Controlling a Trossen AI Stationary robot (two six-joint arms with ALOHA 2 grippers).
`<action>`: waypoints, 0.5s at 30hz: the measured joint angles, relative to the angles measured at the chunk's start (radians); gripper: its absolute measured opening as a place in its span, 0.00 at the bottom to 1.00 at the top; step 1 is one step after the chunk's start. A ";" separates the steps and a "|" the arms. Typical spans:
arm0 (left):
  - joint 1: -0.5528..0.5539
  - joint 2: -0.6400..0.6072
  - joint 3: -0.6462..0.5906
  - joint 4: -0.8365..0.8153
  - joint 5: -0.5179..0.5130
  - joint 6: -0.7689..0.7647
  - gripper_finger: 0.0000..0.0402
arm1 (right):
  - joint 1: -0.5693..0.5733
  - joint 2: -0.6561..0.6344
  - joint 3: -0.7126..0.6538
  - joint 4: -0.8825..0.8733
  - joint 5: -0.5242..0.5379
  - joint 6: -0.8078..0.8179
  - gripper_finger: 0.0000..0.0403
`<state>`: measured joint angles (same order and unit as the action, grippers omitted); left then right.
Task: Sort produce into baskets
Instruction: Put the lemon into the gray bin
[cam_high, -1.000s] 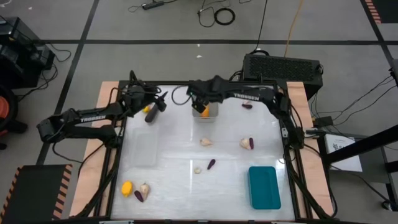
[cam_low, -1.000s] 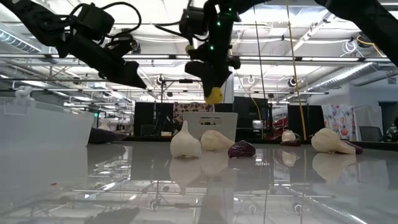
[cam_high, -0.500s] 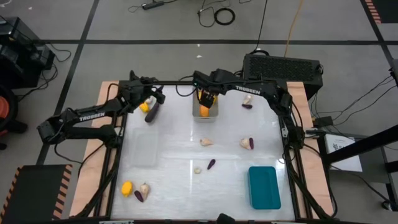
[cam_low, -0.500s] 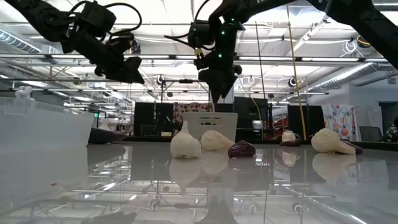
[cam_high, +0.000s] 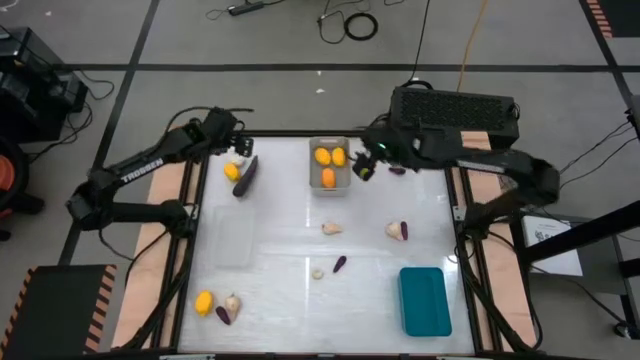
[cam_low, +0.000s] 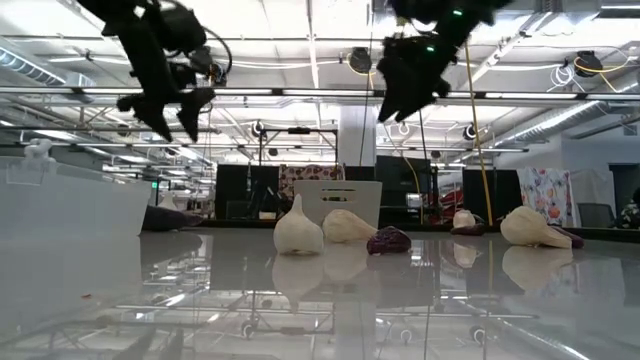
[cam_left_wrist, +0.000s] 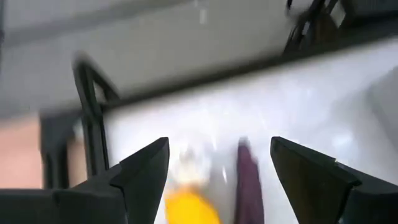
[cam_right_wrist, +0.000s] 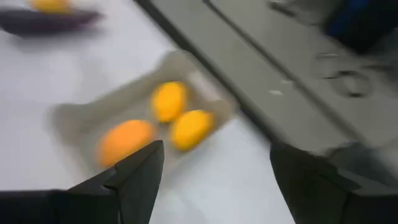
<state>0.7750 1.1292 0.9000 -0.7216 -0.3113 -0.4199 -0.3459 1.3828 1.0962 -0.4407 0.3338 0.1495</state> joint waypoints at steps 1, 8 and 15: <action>0.012 0.021 -0.002 -0.028 0.031 -0.025 0.72 | 0.006 -0.039 -0.066 0.063 -0.034 0.026 0.71; 0.058 0.192 -0.007 -0.139 0.147 -0.071 0.72 | 0.061 -0.222 -0.333 0.274 -0.101 0.133 0.71; 0.063 0.319 -0.008 -0.173 0.163 -0.072 0.72 | 0.086 -0.252 -0.360 0.281 -0.101 0.147 0.71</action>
<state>0.8375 1.4478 0.8921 -0.8946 -0.1483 -0.4915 -0.2599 1.1305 0.7365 -0.1600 0.2331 0.2965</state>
